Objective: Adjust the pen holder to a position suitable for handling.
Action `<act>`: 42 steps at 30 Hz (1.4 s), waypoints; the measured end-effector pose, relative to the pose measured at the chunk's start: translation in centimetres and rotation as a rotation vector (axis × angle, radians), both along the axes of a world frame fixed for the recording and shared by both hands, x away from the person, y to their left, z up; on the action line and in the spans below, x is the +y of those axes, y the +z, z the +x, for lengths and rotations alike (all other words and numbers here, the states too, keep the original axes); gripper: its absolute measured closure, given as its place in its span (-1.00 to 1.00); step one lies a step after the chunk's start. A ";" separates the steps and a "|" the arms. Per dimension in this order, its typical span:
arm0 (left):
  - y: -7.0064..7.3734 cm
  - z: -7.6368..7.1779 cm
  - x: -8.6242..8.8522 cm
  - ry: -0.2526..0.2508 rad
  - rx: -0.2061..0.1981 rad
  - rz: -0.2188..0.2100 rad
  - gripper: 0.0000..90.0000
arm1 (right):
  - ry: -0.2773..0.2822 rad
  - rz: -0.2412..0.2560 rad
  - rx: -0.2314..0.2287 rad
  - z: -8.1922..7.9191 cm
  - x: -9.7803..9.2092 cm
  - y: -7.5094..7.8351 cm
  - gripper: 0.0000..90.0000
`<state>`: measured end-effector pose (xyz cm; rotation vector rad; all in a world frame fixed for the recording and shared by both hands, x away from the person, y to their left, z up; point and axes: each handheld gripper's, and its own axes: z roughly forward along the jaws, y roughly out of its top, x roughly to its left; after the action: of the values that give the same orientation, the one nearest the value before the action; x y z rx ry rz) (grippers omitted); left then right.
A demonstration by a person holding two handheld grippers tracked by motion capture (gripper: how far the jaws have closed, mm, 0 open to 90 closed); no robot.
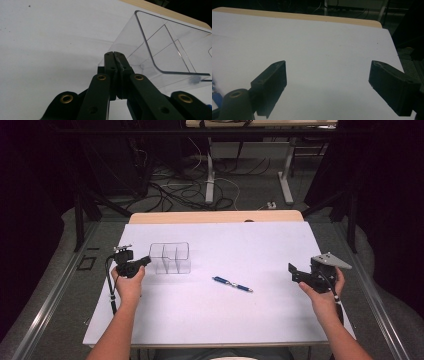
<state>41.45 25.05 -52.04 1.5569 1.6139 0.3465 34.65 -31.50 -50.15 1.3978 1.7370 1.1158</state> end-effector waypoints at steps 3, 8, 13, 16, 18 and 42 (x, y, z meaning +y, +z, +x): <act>0.1 0.0 -0.4 -0.004 -0.002 -0.004 1.00 | 0.009 -0.003 0.005 0.0 0.0 0.0 -0.68; 0.2 0.4 -0.9 -0.002 -0.015 -0.004 1.00 | 0.011 0.001 0.013 0.0 0.1 0.0 -0.68; 0.2 0.8 -1.5 -0.017 -0.007 0.004 1.00 | 0.013 0.001 0.013 0.0 0.1 0.0 -0.68; 0.1 1.1 -1.7 -0.026 -0.016 0.003 1.00 | 0.010 0.004 0.004 0.0 0.1 -0.1 -0.68; 0.2 1.4 -1.8 -0.043 -0.004 0.026 1.00 | 0.011 0.010 0.011 0.0 0.1 -0.1 -0.68; 0.1 2.8 -5.1 -0.097 -0.021 0.003 1.00 | 0.010 0.023 0.022 0.0 0.1 -0.2 -0.68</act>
<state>44.24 19.90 -51.94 1.6227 1.5169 0.3118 34.68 -31.37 -50.38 1.4217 1.7530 1.1330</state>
